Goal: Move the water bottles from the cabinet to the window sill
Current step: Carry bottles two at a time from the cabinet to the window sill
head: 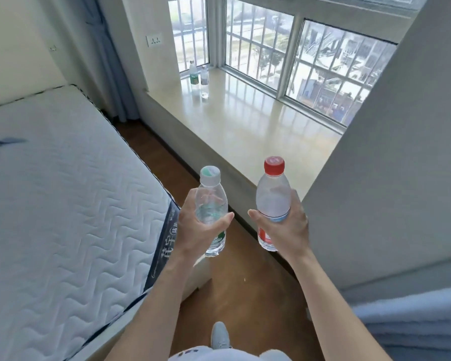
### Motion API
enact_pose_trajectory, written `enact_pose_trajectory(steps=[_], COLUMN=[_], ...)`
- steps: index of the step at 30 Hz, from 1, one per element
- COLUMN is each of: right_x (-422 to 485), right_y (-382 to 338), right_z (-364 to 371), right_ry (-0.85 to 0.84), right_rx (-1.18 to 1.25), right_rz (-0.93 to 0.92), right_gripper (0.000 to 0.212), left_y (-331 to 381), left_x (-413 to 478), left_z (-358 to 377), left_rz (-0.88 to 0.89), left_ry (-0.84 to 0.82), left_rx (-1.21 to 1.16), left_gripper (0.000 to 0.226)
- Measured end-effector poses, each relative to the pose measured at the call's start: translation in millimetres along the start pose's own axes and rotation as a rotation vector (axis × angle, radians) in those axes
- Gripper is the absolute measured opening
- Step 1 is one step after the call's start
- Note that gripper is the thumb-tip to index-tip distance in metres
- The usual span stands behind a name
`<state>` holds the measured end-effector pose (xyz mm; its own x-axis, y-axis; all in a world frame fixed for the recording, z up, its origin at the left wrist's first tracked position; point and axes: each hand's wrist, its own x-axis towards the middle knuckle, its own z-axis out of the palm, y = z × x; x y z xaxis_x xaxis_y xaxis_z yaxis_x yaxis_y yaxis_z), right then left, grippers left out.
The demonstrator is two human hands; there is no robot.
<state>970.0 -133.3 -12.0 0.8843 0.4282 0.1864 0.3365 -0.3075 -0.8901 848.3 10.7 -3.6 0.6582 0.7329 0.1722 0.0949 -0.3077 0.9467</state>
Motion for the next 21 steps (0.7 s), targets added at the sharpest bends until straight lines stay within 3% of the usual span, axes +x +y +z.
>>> enact_pose_trajectory(steps=[13, 21], right_x=[149.5, 310.3], right_y=[15.8, 22.7], right_z=[75.8, 124.8], right_ry=[-0.127, -0.218], right_rx=[0.082, 0.12], right_rz=[0.038, -0.008], right_gripper=[0.058, 0.059], left_y=[-36.7, -57.9], left_x=[158.0, 304.0], left_z=[12.0, 40.3], left_rz=[-0.027, -0.046], left_ry=[0.111, 0.229], left_rx=[0.039, 0.087], left_gripper=[0.055, 0.054])
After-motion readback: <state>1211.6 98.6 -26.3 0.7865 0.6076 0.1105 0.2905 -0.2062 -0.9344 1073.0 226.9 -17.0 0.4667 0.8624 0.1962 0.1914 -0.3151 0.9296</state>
